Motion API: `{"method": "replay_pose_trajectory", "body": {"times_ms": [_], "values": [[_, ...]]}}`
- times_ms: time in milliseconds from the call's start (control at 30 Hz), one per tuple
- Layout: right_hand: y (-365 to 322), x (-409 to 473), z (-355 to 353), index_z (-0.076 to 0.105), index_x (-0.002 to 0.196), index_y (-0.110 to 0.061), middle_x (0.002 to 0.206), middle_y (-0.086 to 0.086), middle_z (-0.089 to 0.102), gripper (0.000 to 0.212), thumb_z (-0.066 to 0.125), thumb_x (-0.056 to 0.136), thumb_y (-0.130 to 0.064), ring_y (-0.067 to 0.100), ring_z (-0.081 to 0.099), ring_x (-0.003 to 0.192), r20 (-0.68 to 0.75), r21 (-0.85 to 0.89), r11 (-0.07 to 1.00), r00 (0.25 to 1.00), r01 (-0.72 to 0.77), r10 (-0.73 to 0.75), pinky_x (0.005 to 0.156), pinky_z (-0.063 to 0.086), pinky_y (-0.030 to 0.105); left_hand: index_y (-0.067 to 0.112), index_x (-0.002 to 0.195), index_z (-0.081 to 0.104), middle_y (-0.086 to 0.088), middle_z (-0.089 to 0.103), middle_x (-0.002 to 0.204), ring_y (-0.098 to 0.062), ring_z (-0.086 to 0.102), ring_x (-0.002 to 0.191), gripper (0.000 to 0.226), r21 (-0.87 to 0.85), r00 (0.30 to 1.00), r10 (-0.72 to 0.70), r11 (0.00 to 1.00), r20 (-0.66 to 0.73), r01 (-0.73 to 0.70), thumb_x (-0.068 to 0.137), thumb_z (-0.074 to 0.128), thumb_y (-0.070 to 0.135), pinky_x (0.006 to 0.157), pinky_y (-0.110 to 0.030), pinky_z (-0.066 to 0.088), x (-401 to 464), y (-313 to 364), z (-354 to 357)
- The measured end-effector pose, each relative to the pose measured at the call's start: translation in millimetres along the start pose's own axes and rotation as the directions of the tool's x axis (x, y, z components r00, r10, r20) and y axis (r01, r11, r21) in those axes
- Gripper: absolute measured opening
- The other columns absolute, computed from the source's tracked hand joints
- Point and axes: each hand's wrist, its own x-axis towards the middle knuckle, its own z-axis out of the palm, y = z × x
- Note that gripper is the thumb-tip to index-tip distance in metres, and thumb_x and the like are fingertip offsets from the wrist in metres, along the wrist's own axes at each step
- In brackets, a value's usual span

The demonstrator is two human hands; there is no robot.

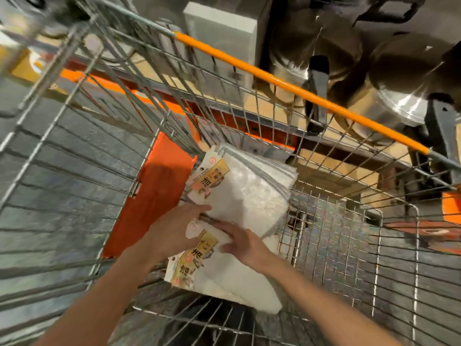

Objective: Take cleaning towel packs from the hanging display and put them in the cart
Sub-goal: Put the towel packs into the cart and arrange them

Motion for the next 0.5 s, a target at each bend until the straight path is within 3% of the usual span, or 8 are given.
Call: {"method": "replay_pose_trajectory", "body": {"times_ms": [100, 233, 400, 500], "values": [[5, 13, 17, 0.043, 0.139, -0.021, 0.140, 0.006, 0.047, 0.059, 0.066, 0.085, -0.024, 0.021, 0.043, 0.125, -0.024, -0.129, 0.990, 0.999, -0.047, 0.045, 0.099, 0.036, 0.026, 0.038, 0.144, 0.027, 0.011, 0.035, 0.146, -0.010, 0.038, 0.126, 0.073, 0.065, 0.997, -0.053, 0.997, 0.060, 0.049, 0.084, 0.066, 0.023, 0.090, -0.021, 0.037, 1, -13, 15], [13, 16, 33, 0.036, 0.143, -0.024, 0.145, 0.007, 0.035, 0.078, 0.074, 0.075, -0.024, 0.024, 0.033, 0.130, 0.032, -0.306, 0.952, 0.999, 0.000, 0.010, 0.102, 0.036, 0.032, 0.038, 0.144, 0.026, 0.009, 0.033, 0.148, -0.012, 0.035, 0.130, 0.077, 0.040, 0.986, -0.125, 0.992, 0.107, 0.121, 0.081, 0.067, 0.020, 0.094, -0.027, 0.040, 2, -31, 38], [25, 22, 51, 0.024, 0.147, -0.023, 0.143, 0.008, 0.043, 0.102, 0.081, 0.063, -0.033, 0.028, 0.042, 0.128, 0.051, -0.325, 0.943, 0.994, -0.072, 0.093, 0.102, 0.039, 0.037, 0.035, 0.143, 0.030, 0.004, 0.036, 0.146, -0.014, 0.042, 0.125, 0.082, -0.089, 0.978, -0.182, 0.978, 0.098, 0.190, 0.075, 0.073, 0.017, 0.098, -0.033, 0.043, 2, -49, 68], [24, 19, 58, 0.020, 0.148, -0.018, 0.142, 0.008, 0.041, 0.102, 0.079, 0.066, -0.035, 0.026, 0.038, 0.128, 0.012, -0.333, 0.940, 0.996, -0.077, 0.086, 0.101, 0.034, 0.032, 0.029, 0.145, 0.028, 0.000, 0.034, 0.148, -0.017, 0.037, 0.130, 0.083, -0.112, 0.979, -0.175, 0.976, 0.100, 0.186, 0.077, 0.073, 0.017, 0.104, -0.031, 0.036, 1, -58, 80]]}}
